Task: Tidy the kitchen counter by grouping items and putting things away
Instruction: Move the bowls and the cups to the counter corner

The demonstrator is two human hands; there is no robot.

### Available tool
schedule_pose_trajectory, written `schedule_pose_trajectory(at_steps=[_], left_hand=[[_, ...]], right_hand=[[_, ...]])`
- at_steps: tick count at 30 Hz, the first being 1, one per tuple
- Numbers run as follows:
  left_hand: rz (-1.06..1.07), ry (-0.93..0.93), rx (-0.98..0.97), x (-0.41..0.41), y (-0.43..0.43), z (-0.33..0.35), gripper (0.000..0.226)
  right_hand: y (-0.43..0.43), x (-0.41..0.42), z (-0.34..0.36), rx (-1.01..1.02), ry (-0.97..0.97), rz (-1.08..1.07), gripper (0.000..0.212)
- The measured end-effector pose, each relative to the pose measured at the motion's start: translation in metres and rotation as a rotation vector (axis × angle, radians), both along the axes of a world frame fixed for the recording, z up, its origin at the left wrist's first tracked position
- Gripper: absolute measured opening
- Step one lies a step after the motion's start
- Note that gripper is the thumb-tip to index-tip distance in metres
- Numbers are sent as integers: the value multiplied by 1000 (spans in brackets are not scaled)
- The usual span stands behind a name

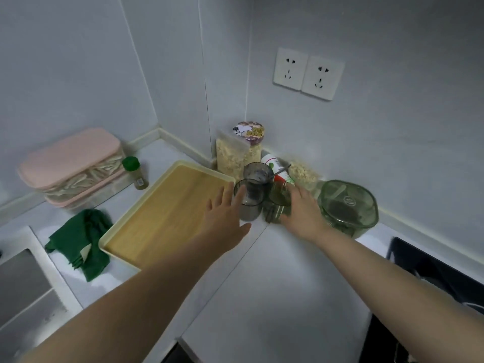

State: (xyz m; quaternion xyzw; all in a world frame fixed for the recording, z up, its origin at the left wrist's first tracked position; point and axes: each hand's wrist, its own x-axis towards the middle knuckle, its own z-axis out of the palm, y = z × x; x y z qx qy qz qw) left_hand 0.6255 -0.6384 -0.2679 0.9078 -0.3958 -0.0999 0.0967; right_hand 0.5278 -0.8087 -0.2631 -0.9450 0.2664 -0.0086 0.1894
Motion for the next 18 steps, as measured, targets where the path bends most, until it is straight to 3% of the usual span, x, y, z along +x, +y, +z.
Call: schedule_pose_trajectory(at_steps=[8, 13, 18], left_hand=[[-20, 79, 16, 41, -29, -15, 94], [-59, 137, -8, 62, -51, -16, 104], [-110, 135, -18, 70, -60, -16, 89]], right_hand=[[-39, 47, -12, 135, 219, 58, 114], [-45, 58, -11, 194, 176, 11, 108], [-42, 58, -10, 172, 187, 13, 107]])
